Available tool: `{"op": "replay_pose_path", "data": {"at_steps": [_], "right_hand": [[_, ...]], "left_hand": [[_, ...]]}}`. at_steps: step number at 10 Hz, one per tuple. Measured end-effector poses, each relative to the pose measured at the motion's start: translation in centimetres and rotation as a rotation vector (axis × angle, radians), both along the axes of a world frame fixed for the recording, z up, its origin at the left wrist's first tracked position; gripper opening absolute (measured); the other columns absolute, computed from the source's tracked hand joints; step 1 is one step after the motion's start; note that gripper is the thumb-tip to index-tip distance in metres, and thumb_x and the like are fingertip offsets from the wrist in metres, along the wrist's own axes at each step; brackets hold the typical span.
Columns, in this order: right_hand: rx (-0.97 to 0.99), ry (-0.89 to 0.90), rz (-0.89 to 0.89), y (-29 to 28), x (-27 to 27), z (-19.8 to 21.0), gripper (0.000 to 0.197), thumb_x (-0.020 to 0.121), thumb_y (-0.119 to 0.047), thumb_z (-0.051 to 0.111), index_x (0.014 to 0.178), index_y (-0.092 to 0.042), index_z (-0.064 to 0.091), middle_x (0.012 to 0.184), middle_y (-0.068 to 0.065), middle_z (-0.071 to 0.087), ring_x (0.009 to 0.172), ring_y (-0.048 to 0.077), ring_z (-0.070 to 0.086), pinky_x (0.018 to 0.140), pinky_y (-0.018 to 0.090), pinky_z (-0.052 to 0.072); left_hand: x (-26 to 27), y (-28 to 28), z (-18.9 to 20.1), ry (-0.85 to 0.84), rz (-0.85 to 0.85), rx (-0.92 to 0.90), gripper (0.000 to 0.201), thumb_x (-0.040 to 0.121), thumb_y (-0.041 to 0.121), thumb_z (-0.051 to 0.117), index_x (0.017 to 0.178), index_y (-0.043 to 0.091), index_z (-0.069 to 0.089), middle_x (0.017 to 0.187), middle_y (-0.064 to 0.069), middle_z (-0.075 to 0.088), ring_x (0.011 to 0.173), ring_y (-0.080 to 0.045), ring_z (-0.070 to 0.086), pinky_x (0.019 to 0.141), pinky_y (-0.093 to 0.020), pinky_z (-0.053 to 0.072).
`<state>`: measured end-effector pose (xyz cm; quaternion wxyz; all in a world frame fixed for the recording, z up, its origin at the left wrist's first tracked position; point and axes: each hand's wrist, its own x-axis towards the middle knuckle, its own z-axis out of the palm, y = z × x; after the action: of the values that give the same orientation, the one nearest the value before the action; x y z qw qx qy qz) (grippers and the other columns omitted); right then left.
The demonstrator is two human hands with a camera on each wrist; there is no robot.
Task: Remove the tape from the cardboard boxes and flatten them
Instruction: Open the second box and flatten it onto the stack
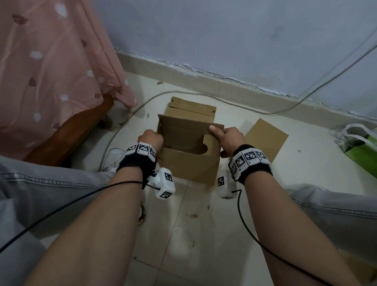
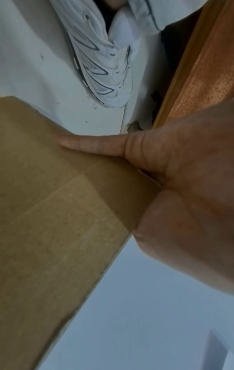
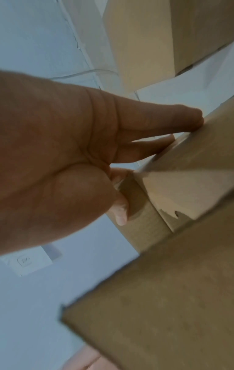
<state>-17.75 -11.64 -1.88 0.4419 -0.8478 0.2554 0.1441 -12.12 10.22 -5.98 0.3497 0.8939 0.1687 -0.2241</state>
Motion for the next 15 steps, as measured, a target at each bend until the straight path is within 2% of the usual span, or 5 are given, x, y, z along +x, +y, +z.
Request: {"op": "replay_pose_path", "data": {"at_steps": [3, 5, 11, 13, 15], "right_hand": [[0.089, 0.208, -0.031, -0.4, 0.2, -0.1, 0.078, 0.079, -0.071, 0.060, 0.119, -0.003, 0.061, 0.116, 0.015, 0.066, 0.096, 0.034, 0.068, 0.085, 0.049, 0.058], [-0.306, 0.363, 0.188, 3.1, -0.3, 2.9, 0.059, 0.096, -0.043, 0.056, 0.138, -0.003, 0.047, 0.138, 0.015, 0.050, 0.127, 0.030, 0.049, 0.105, 0.036, 0.042], [-0.177, 0.304, 0.216, 0.2, 0.5, 3.6, 0.015, 0.085, 0.002, 0.047, 0.072, -0.003, 0.053, 0.077, 0.014, 0.053, 0.076, 0.029, 0.053, 0.071, 0.036, 0.045], [-0.165, 0.263, 0.148, -1.7, 0.5, 4.2, 0.022, 0.086, 0.004, 0.044, 0.066, -0.003, 0.052, 0.080, 0.019, 0.054, 0.064, 0.029, 0.050, 0.068, 0.037, 0.046], [-0.070, 0.272, 0.095, -3.7, 0.3, 4.9, 0.017, 0.075, 0.004, 0.041, 0.064, -0.006, 0.049, 0.076, 0.017, 0.048, 0.055, 0.025, 0.045, 0.057, 0.035, 0.042]], "left_hand": [[0.3, 0.5, -1.0, 0.025, 0.004, -0.053, 0.048, 0.102, 0.034, 0.039, 0.124, -0.005, 0.057, 0.123, -0.024, 0.061, 0.112, -0.041, 0.060, 0.096, -0.041, 0.050], [0.3, -0.3, -1.1, 0.026, -0.038, -0.078, 0.048, 0.103, 0.032, 0.037, 0.124, -0.007, 0.057, 0.124, -0.027, 0.061, 0.111, -0.042, 0.061, 0.094, -0.047, 0.053], [0.6, 0.9, -0.4, 0.100, -0.071, -0.129, 0.043, 0.104, 0.027, 0.037, 0.124, -0.008, 0.053, 0.124, -0.027, 0.061, 0.110, -0.043, 0.062, 0.096, -0.050, 0.052], [-1.0, 2.1, 2.9, 0.238, -0.281, -0.456, 0.112, 0.058, 0.092, 0.055, 0.149, 0.031, 0.030, 0.141, -0.002, 0.048, 0.127, -0.027, 0.051, 0.108, -0.050, 0.040], [0.0, 3.5, 1.3, 0.117, -0.502, -0.403, 0.146, 0.053, 0.022, 0.096, 0.154, 0.042, -0.008, 0.164, 0.000, 0.008, 0.150, -0.024, 0.014, 0.117, -0.047, 0.026]]}}
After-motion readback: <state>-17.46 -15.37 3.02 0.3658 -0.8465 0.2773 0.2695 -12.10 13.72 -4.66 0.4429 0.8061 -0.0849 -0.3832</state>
